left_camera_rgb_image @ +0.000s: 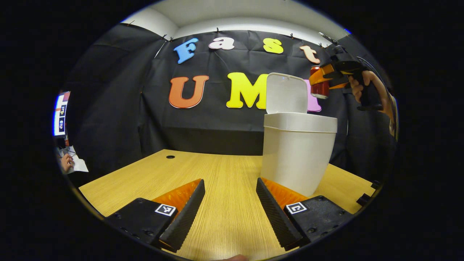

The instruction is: Press the lid of the desktop garbage bin to open it, pick up the crumpled paper on the desktop and throw it into the bin, then pick up the pop can on the desktop and drop it into the bin, and finally close the garbage bin lid.

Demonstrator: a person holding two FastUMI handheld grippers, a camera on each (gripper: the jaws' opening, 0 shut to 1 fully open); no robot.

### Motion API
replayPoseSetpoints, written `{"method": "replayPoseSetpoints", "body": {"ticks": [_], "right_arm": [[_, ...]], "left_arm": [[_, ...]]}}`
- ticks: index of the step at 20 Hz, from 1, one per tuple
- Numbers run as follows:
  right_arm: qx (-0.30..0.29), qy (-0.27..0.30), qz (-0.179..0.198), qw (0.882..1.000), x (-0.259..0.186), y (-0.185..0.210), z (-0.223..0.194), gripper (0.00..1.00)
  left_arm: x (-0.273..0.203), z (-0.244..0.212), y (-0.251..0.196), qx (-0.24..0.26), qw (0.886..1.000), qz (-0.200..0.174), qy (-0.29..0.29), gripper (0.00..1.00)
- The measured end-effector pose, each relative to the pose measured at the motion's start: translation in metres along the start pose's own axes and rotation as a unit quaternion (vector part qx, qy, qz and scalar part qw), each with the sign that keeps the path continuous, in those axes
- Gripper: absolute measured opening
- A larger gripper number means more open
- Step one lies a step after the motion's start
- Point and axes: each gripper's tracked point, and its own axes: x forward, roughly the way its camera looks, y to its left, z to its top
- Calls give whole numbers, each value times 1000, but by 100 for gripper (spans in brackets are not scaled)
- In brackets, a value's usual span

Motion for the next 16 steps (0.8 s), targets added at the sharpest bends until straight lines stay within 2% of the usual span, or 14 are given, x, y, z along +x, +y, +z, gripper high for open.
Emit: {"method": "replayPoseSetpoints", "body": {"ticks": [2,6,13,15,16], "right_arm": [[-4,13,-9,1000,11,-2,-5,69],[18,30,0,999,23,8,-18,73],[11,40,-8,999,39,22,-29,78],[8,26,-13,1000,39,23,-18,82],[8,21,-15,1000,39,24,-15,87]], "left_arm": [[-5,4,4,-2,1000,5,-6,94],[-12,15,6,14,1000,9,-22,94],[-13,16,18,-4,1000,15,-23,94],[-12,11,22,-7,1000,14,-18,94],[-11,9,23,-12,1000,12,-14,94]]}}
